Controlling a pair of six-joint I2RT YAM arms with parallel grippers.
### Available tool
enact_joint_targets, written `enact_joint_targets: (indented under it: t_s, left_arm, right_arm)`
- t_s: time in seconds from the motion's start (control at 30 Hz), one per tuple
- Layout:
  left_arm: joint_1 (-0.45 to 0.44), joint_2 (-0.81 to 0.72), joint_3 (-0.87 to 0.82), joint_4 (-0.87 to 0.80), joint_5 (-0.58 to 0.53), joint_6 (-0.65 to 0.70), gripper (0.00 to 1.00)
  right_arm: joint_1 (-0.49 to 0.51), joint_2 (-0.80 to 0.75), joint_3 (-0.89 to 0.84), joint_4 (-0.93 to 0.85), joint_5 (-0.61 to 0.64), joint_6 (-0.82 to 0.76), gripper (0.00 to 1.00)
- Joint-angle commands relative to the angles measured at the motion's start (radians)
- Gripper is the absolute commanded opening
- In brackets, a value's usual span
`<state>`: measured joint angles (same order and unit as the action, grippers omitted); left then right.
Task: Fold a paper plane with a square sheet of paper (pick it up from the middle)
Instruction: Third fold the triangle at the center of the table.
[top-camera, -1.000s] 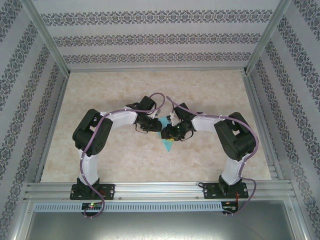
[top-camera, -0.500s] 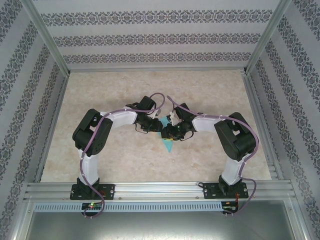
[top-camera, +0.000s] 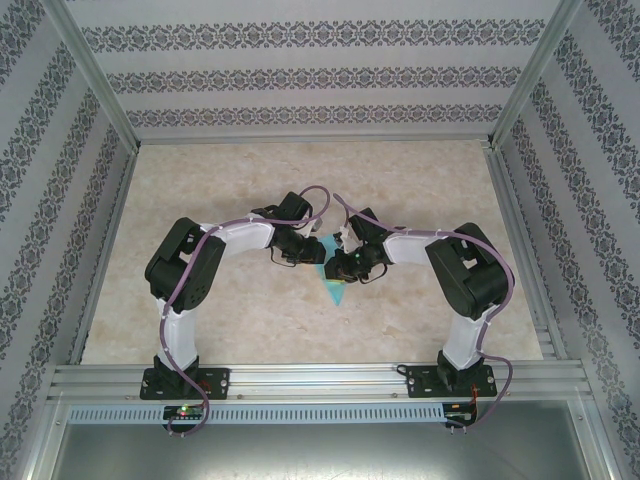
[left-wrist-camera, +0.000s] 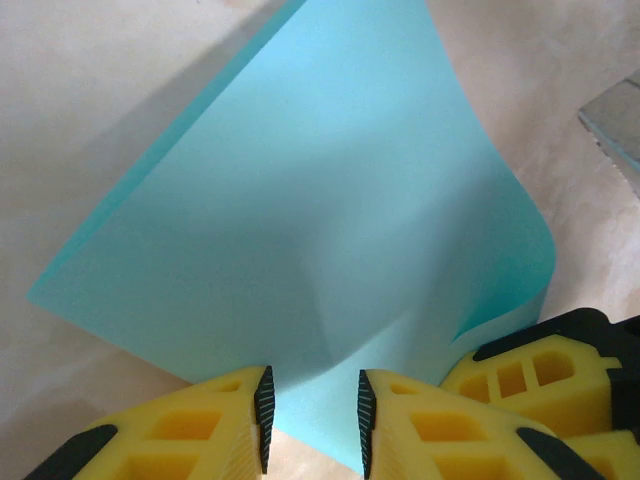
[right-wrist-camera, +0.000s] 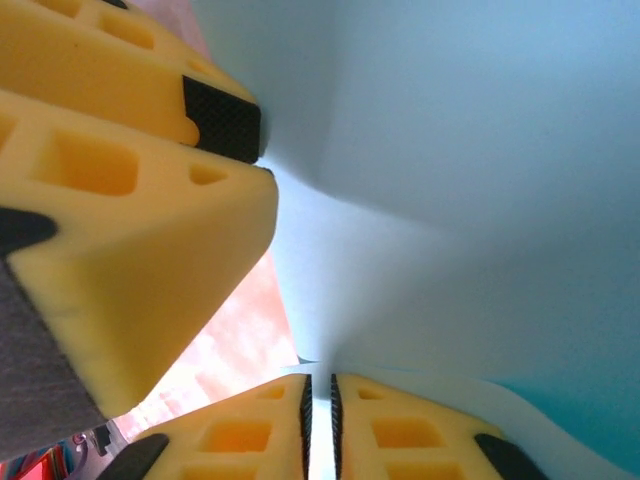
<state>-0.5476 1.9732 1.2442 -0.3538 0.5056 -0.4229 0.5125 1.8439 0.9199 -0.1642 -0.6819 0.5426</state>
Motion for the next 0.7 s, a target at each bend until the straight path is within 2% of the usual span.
enact_joint_targets:
  t_s: [0.0, 0.4, 0.53, 0.6, 0.67]
  left_arm:
    - [0.006, -0.051, 0.017, -0.044, 0.030, 0.003, 0.32]
    - [-0.015, -0.125, -0.075, -0.013, 0.087, -0.030, 0.27]
    - [-0.035, -0.136, -0.100, -0.009, 0.082, -0.030, 0.24]
    - [-0.044, -0.134, -0.110, -0.002, 0.082, -0.035, 0.18]
    - [-0.049, -0.132, -0.125, 0.022, 0.085, -0.047, 0.17]
  right_arm:
    - [-0.009, 0.021, -0.022, 0.007, 0.004, -0.017, 0.14]
    - [-0.014, 0.023, -0.030, 0.002, 0.009, -0.021, 0.01]
    - [-0.016, 0.025, -0.036, 0.008, 0.007, -0.020, 0.00]
    - [-0.017, 0.028, -0.038, 0.013, 0.004, -0.018, 0.00]
    - [-0.017, 0.028, -0.041, 0.017, 0.003, -0.015, 0.00]
